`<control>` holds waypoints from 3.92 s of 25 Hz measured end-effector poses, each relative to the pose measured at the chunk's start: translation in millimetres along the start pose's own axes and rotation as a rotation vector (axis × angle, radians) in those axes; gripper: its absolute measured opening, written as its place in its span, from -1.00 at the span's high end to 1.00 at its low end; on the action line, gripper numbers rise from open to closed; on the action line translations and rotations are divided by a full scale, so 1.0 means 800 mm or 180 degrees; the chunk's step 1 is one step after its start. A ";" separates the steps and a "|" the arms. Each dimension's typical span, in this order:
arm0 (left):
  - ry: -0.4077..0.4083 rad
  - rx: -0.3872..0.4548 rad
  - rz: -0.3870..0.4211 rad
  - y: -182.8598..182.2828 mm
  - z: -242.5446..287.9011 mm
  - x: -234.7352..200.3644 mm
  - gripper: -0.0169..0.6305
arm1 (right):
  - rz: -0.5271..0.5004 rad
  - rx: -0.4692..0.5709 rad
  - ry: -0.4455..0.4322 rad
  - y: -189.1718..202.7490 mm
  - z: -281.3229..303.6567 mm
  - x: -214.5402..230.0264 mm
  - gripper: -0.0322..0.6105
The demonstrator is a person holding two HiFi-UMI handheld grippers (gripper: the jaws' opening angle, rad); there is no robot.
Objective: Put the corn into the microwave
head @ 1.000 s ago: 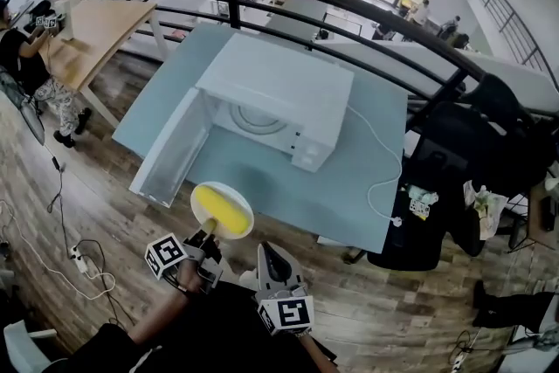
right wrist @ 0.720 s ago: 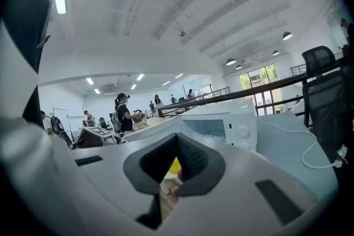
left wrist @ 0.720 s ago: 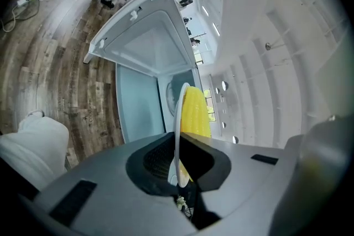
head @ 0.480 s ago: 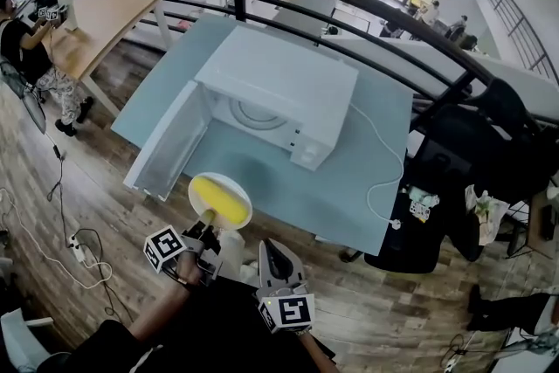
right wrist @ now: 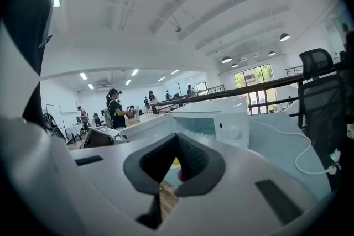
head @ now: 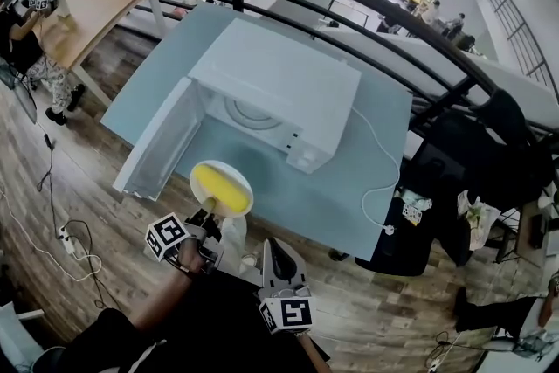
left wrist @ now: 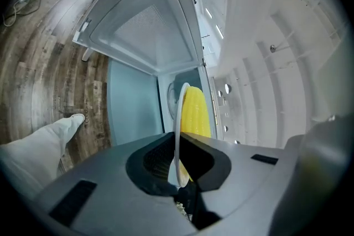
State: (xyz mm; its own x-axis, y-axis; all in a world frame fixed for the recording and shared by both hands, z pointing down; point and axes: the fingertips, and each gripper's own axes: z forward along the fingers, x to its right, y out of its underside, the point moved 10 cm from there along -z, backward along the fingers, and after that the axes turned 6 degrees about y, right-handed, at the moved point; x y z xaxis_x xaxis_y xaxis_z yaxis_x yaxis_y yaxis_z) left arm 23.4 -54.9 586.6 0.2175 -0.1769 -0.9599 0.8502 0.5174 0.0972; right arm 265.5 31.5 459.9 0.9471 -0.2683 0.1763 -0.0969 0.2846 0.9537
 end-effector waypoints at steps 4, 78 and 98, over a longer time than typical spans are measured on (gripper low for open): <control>-0.0011 0.0019 -0.0008 -0.009 0.030 -0.001 0.89 | -0.0009 -0.0049 -0.0012 -0.005 0.023 0.008 0.88; -0.0737 -0.0136 -0.0065 -0.123 0.345 -0.050 0.88 | -0.0214 -0.0448 0.0000 -0.089 0.310 0.023 0.88; -0.0854 -0.0357 0.0257 -0.116 0.368 -0.037 0.63 | -0.0102 -0.0406 0.0132 -0.082 0.292 0.028 0.88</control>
State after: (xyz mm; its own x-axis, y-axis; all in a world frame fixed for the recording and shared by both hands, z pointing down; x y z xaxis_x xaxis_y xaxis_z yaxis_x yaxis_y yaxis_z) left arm 79.3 -344.2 683.3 0.4140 -0.3387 -0.8450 0.7700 0.6254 0.1266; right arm 221.8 -208.2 458.6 0.9611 -0.2417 0.1335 -0.0292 0.3919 0.9195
